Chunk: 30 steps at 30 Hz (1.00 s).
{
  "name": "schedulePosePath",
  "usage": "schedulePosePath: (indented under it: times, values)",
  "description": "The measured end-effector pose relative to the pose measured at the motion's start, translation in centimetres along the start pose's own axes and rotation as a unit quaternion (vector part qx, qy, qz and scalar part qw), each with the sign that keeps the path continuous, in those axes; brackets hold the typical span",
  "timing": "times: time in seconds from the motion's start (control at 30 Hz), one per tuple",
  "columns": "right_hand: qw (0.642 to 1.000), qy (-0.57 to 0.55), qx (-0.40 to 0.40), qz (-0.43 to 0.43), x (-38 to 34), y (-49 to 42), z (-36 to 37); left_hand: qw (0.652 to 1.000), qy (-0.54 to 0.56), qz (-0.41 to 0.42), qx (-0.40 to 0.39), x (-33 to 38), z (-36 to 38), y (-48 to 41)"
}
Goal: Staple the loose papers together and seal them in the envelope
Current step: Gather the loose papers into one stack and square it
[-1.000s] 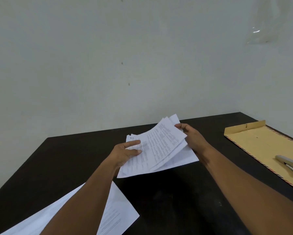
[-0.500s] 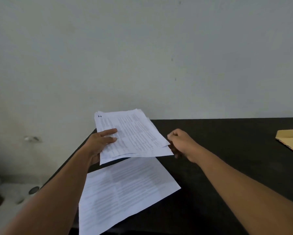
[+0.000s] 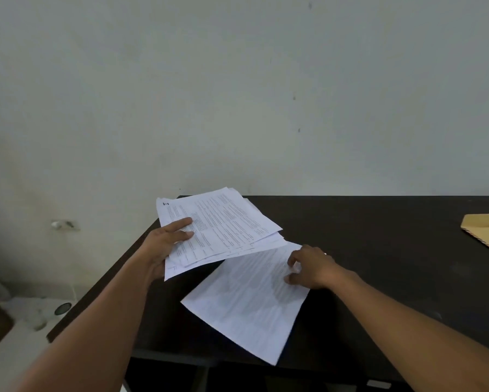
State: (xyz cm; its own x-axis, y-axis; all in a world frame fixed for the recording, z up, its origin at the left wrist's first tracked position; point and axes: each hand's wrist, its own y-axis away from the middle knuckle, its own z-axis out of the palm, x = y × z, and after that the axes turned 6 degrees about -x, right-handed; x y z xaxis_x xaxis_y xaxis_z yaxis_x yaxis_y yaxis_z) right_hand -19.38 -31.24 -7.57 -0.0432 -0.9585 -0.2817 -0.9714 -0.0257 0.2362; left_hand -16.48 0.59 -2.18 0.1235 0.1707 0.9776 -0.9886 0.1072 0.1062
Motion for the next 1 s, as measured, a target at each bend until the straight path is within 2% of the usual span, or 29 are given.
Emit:
schedulePosePath:
  times: [0.07,0.17,0.27,0.47,0.63,0.73,0.87,0.93,1.0]
  values:
    - [0.998,0.034,0.027,0.051,1.5,-0.1,0.0,1.000,0.002,-0.004,-0.015,-0.2,0.5,-0.7]
    - [0.985,0.024,0.043,0.166,3.4,-0.1,-0.2,0.999,0.008,-0.024,-0.033,-0.7,1.3,-1.8]
    - [0.977,0.037,0.048,0.206,4.3,-0.4,-0.8,0.998,-0.010,-0.045,-0.046,-1.3,2.2,-3.0]
    - [0.974,-0.063,0.144,0.162,5.3,-1.5,-0.4,0.993,-0.025,-0.092,-0.066,-2.9,4.0,-4.0]
    - [0.955,-0.175,0.220,0.095,6.1,-2.8,1.5,0.986,-0.064,-0.126,-0.085,-4.3,4.5,-4.9]
    - [0.931,-0.259,0.250,0.056,6.5,-3.0,1.3,0.974,-0.162,-0.132,-0.086,-4.9,5.3,-5.2]
    - [0.903,-0.350,0.247,0.030,6.6,-3.4,0.2,0.932,-0.343,-0.083,-0.081,-5.6,6.8,-6.3]
    - [0.883,-0.401,0.245,0.022,6.2,-3.6,0.2,0.916,-0.384,-0.057,-0.096,-5.7,7.8,-6.5]
    - [0.856,-0.456,0.243,0.017,5.7,-3.9,0.1,0.919,-0.376,-0.045,-0.110,-5.6,8.8,-6.8]
